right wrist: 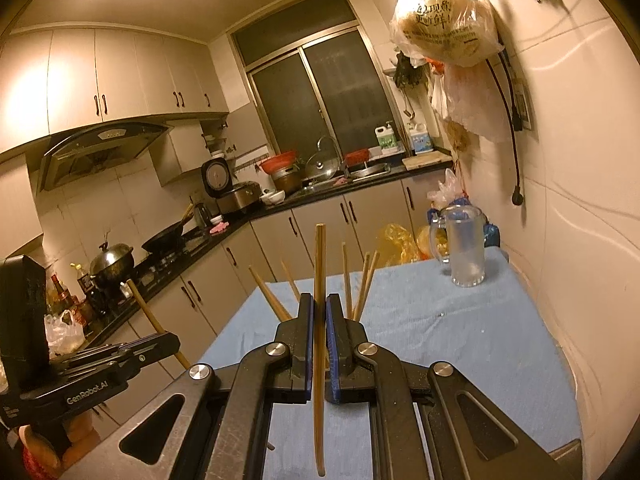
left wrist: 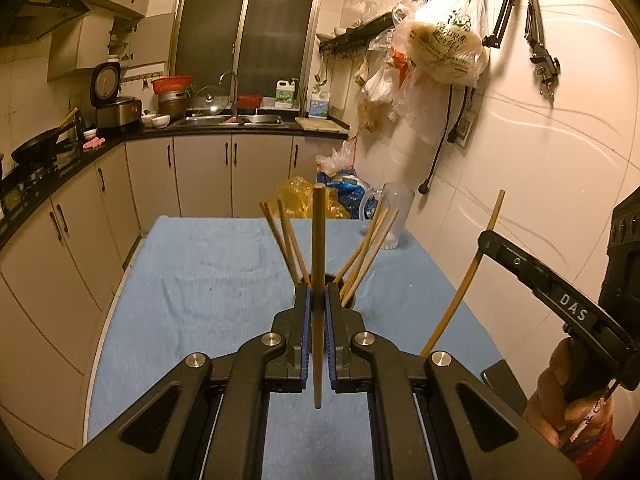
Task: Organize utensils
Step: 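Carry the upright chopstick with the left gripper over the grey holder, then lower the chopstick into the grey holder and open the left gripper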
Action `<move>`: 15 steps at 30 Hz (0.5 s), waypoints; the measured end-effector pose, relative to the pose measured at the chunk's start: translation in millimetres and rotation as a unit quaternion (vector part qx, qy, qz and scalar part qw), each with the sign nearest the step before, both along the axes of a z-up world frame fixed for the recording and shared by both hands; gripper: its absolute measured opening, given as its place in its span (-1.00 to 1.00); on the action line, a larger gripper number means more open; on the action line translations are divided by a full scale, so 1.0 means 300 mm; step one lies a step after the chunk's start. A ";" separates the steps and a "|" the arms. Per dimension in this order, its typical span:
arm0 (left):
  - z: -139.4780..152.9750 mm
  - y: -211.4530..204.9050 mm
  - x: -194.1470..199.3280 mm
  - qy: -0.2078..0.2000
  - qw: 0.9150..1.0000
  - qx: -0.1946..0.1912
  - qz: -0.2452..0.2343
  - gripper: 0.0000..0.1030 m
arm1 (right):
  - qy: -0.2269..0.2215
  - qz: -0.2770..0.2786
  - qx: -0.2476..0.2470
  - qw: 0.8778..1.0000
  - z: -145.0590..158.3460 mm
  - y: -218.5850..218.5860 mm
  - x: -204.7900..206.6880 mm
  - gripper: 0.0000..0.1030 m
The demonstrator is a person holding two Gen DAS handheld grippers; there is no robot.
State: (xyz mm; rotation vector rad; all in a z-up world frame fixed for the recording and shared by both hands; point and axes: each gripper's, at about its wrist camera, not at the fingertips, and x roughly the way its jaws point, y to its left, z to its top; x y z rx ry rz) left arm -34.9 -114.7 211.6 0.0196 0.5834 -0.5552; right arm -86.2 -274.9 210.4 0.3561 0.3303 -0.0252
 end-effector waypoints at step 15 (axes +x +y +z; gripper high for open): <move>0.151 -0.053 0.124 -0.033 0.999 -0.014 0.002 -0.88 | -0.024 -0.016 0.013 0.999 0.097 -0.058 0.145 -0.87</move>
